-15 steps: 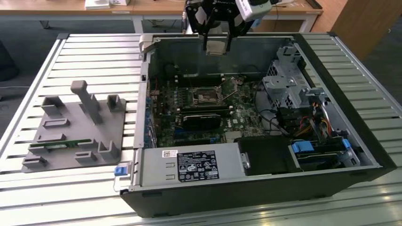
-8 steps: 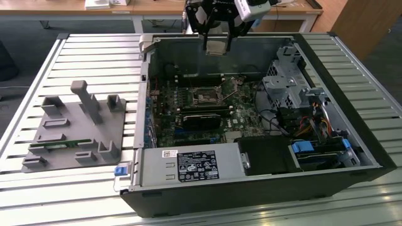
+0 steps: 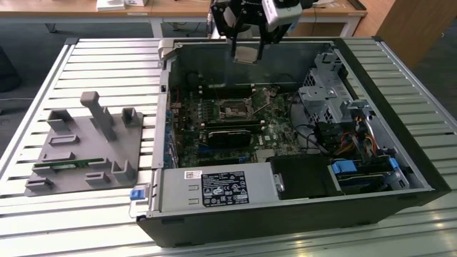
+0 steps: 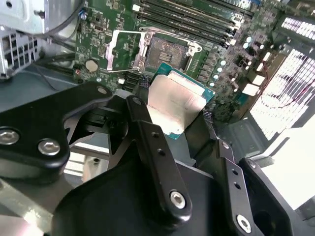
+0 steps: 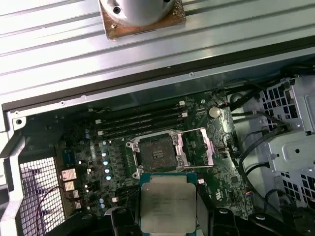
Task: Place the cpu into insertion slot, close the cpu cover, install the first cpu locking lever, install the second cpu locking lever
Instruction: 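Place the cpu into insertion slot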
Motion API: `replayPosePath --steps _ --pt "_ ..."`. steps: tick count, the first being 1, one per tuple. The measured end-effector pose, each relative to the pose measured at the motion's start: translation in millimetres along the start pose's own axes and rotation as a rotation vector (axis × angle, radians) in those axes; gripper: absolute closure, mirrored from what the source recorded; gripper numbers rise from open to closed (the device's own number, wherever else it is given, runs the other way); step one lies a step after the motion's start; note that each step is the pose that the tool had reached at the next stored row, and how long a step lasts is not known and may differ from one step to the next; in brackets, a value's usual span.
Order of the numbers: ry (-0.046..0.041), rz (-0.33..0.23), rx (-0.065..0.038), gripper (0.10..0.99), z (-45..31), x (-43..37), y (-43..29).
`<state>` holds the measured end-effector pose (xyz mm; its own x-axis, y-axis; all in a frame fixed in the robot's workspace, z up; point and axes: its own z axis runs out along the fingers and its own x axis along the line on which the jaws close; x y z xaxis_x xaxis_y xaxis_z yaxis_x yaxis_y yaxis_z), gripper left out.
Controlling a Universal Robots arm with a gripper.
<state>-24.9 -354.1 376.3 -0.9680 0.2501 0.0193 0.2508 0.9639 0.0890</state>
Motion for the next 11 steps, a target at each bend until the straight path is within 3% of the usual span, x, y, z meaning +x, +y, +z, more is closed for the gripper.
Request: replayPosePath --steps 11 --pt "-0.014 0.156 -0.003 0.541 2.4 0.2 0.4"
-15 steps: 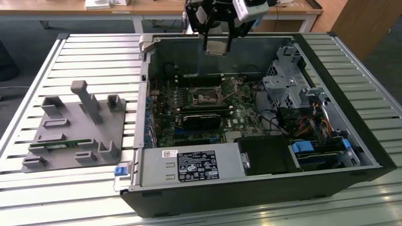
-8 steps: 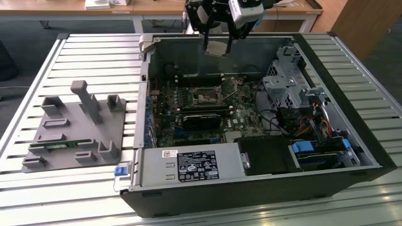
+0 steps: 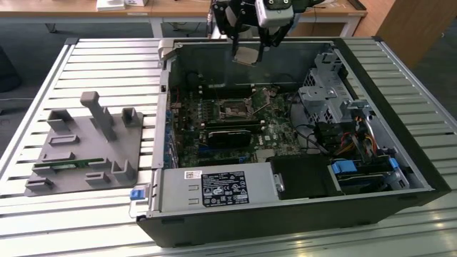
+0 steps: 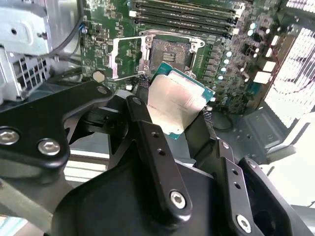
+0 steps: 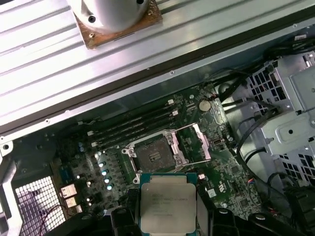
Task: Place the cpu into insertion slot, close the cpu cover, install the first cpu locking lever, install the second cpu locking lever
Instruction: 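Place the cpu into insertion slot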
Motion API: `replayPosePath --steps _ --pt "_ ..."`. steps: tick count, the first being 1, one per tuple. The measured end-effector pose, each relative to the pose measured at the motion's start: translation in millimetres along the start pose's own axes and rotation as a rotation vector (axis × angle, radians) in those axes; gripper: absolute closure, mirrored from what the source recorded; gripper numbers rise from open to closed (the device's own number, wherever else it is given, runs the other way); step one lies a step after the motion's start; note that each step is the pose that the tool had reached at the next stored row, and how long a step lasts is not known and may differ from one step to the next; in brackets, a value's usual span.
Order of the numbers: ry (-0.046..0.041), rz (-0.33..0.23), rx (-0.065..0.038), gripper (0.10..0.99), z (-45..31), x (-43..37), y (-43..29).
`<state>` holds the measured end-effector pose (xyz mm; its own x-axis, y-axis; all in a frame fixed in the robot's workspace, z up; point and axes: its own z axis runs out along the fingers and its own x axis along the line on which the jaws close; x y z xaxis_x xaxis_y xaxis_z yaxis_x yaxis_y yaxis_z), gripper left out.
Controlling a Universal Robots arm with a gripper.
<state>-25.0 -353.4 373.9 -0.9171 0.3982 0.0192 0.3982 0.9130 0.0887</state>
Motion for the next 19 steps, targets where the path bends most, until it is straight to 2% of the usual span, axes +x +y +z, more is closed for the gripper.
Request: replayPosePath --steps 19 --pt "-0.023 0.258 -0.005 0.541 3.2 1.7 -0.8"
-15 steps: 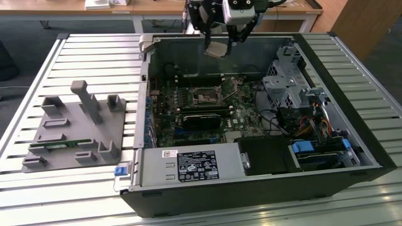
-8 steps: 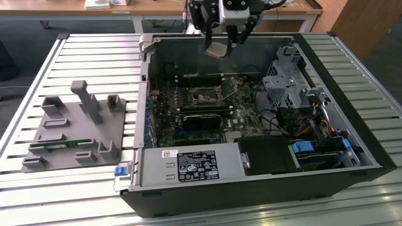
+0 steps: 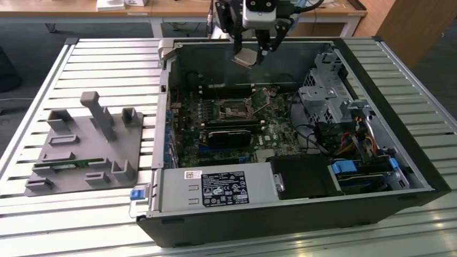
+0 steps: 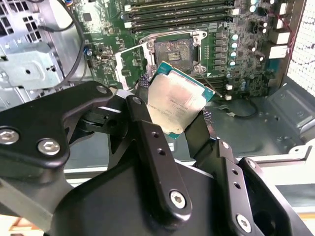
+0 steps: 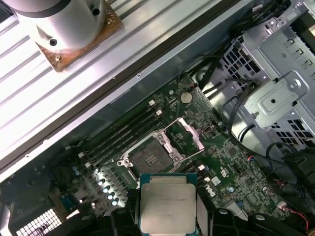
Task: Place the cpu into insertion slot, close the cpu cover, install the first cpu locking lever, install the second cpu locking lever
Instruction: 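Place the cpu into insertion slot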
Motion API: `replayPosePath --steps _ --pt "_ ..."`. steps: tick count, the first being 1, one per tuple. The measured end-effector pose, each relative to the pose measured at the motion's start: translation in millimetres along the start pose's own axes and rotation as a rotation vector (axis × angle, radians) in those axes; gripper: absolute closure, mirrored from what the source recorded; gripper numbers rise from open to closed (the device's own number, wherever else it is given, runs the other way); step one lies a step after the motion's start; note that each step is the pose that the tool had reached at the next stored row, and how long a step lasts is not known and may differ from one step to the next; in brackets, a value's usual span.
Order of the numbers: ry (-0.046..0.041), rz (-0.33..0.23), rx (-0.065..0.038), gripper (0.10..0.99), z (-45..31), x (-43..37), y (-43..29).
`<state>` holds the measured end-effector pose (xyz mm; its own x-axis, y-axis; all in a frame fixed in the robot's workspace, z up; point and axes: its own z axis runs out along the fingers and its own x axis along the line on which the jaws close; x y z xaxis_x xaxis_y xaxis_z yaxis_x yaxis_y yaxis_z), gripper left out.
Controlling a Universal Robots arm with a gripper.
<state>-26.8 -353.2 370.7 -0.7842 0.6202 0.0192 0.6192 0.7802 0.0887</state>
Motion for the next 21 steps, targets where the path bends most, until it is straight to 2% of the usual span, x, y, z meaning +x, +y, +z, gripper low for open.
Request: replayPosePath --steps 10,21 --pt "-0.0062 0.07 -0.001 0.541 0.6 5.8 -3.5" --pt "-0.0211 0.223 -0.003 0.541 3.3 6.1 -3.9"
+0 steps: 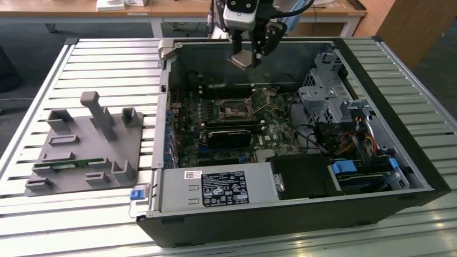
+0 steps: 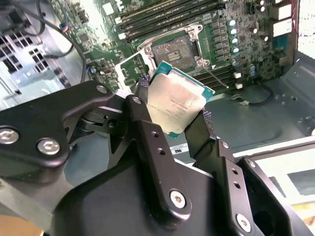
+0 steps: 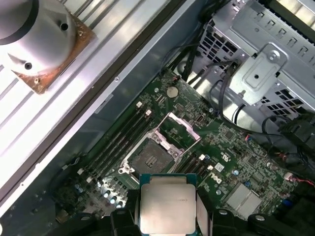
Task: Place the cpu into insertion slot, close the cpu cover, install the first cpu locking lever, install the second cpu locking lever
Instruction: 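Place the cpu into insertion slot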
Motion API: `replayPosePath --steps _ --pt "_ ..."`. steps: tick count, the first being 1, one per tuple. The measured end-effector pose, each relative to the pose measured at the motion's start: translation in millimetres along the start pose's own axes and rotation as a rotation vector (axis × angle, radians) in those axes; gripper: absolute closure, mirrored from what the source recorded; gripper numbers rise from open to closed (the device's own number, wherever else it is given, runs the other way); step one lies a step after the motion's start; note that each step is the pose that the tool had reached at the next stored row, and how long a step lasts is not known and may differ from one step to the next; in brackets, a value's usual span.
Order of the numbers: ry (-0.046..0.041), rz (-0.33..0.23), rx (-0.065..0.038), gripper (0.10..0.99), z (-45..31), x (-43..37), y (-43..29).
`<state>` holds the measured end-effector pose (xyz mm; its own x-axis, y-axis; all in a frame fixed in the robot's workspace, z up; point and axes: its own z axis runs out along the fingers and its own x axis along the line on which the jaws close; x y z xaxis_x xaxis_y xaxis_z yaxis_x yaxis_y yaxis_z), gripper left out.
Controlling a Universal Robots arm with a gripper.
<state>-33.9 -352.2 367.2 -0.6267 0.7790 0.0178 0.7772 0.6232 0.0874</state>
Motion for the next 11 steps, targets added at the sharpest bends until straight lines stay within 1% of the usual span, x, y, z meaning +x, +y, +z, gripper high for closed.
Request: replayPosePath --steps 4,11 --pt "-0.0116 0.055 0.004 0.541 1.2 0.0 -0.1" --pt "-0.0227 0.179 0.003 0.541 5.0 -0.1 -0.4"
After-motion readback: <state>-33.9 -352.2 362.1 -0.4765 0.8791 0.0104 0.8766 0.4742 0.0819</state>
